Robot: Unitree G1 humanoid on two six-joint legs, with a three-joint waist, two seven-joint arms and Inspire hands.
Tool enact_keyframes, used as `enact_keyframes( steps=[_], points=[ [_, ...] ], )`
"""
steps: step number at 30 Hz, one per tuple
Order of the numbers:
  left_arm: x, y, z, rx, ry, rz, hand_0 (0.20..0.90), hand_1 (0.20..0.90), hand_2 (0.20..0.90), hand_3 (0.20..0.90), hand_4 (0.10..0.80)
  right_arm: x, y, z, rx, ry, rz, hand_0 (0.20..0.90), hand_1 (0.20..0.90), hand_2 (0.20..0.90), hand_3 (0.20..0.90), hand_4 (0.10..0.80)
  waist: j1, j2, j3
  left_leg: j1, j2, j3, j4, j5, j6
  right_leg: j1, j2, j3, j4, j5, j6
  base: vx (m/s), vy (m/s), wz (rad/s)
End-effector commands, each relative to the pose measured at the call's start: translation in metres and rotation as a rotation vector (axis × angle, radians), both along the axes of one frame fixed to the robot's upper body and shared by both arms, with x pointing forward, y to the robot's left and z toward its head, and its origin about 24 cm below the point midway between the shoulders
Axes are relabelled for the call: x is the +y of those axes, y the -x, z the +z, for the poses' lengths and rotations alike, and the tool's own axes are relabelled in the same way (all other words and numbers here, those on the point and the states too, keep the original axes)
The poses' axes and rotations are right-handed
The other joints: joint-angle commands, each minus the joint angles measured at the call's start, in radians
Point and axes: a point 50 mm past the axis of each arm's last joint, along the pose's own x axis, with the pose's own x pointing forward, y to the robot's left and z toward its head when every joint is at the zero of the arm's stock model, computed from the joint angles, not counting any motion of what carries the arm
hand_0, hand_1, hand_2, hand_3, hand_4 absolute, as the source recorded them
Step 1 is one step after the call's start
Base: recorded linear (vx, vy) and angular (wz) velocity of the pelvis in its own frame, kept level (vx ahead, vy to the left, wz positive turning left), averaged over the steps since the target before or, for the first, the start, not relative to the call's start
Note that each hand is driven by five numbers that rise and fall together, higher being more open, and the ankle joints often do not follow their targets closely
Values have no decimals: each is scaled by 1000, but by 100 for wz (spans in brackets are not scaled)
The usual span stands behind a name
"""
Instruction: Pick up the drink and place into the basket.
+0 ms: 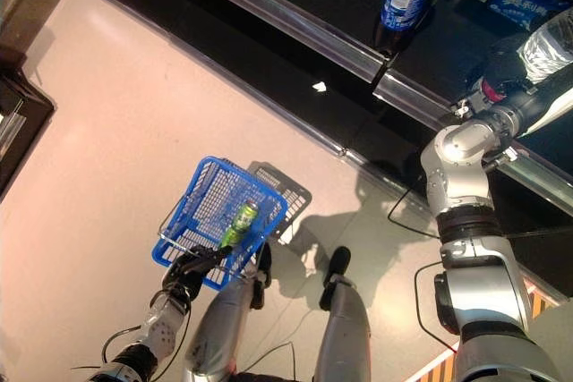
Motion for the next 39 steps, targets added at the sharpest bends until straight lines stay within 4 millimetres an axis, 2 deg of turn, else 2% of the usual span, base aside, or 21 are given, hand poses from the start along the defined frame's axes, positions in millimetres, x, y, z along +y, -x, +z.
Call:
enact_keyframes(
  steps=[1, 9, 15, 23, 27, 33, 36, 39],
  points=[
    [42, 58, -26, 142, -115, 7, 300, 300, 300, 200, 100, -16, 22, 70, -206, 140, -50, 300, 300, 300, 200, 100, 14, -10, -15, -65, -8, -63, 62, 15, -24, 0, -45, -37, 61, -20, 51, 0, 0, 0],
    [48, 57, -21, 91, -92, 68, 300, 300, 300, 200, 100, -19, 26, 67, -207, 176, -8, 300, 300, 300, 200, 100, 11, -16, -28, -40, -4, -60, 73, 7, -30, 30, -41, -47, 74, -40, 38, -9, 1, 0],
    [56, 52, -10, -4, -65, 149, 300, 300, 300, 200, 100, -6, 33, 64, -220, 273, 73, 300, 300, 300, 200, 100, 2, -27, -52, -12, 6, -55, 80, 2, -38, 60, -34, -54, 84, -60, 28, -17, 4, 0],
    [70, 57, 1, -104, -44, 267, 300, 300, 300, 200, 100, 35, 56, 32, -248, 401, 309, 300, 300, 300, 200, 100, -26, -53, -107, 73, 41, -33, 56, 46, -65, 162, -6, -61, 47, -80, 15, 0, 0, 0],
    [74, 61, 5, -148, -27, 298, 300, 300, 300, 200, 100, 63, 66, 15, -256, 448, 505, 300, 300, 300, 200, 100, -37, -69, -142, 120, 58, -24, 34, 66, -75, 220, 10, -61, 17, -85, 11, 33, -28, 1],
    [66, 59, 16, -254, 62, 298, 300, 300, 300, 200, 100, 107, 76, 6, -271, 496, 821, 300, 300, 300, 200, 100, -32, -80, -201, 188, 61, -22, -22, 90, -84, 308, 31, -56, -53, -80, 10, 22, -2, -1],
    [58, 51, 27, -322, 164, 274, 300, 300, 300, 200, 100, 134, 80, 0, -265, 482, 1030, 300, 300, 300, 200, 100, -11, -85, -237, 234, 56, -28, -53, 90, -88, 373, 36, -65, -93, -83, 14, 73, 3, 0],
    [49, 45, 40, -383, 193, 214, 300, 300, 300, 200, 100, 154, 83, -10, -244, 458, 1182, 300, 300, 300, 200, 100, 8, -83, -265, 255, 49, -41, -82, 99, -87, 410, 41, -73, -126, -75, 16, 76, 35, 7]
  ],
)
